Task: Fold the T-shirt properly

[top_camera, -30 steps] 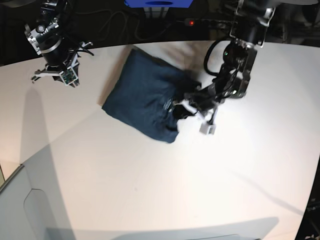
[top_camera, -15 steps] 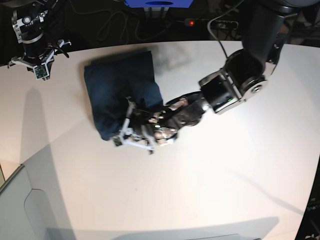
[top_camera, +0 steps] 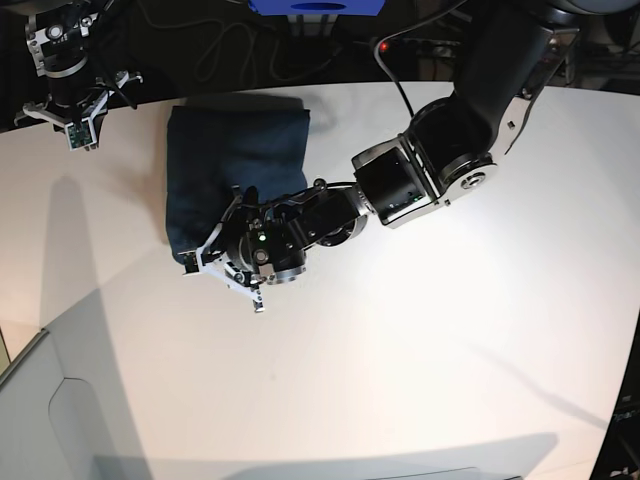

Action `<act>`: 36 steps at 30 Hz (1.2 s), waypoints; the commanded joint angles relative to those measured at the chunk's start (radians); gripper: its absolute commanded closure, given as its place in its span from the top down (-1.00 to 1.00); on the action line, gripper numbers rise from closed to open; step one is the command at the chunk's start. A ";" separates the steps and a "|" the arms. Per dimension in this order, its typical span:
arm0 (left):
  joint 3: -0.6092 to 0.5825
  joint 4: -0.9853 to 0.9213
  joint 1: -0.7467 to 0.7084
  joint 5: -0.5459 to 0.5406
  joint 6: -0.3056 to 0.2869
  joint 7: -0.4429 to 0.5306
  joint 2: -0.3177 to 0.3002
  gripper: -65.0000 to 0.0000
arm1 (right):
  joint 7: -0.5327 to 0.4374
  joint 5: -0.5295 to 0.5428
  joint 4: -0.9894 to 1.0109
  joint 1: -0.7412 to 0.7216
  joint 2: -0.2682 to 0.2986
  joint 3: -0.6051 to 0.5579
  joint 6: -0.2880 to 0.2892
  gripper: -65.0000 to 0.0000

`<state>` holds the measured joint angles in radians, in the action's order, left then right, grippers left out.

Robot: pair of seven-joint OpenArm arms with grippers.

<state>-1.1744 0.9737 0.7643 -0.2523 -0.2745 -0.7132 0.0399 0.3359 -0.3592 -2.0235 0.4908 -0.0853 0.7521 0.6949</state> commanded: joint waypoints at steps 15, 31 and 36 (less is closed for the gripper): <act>0.494 0.495 -0.107 -0.002 -0.002 -0.004 -0.274 -0.26 | -0.025 0.015 -0.061 0.032 -0.009 -0.173 0.003 -1.00; 1.450 0.727 -0.819 -0.009 -0.006 -0.003 -0.432 -0.25 | -0.031 0.013 0.102 0.044 -0.012 -0.530 0.003 -1.00; 1.522 0.718 -0.882 -0.009 -0.007 -0.003 -0.400 -0.26 | -0.033 0.013 0.165 0.018 0.052 -0.532 0.003 -1.00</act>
<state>0.3420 1.6752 -0.1253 -0.2531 -0.2840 -0.7376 -0.3470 0.3153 -0.3519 -1.8435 0.5129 -0.0322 0.2169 0.6949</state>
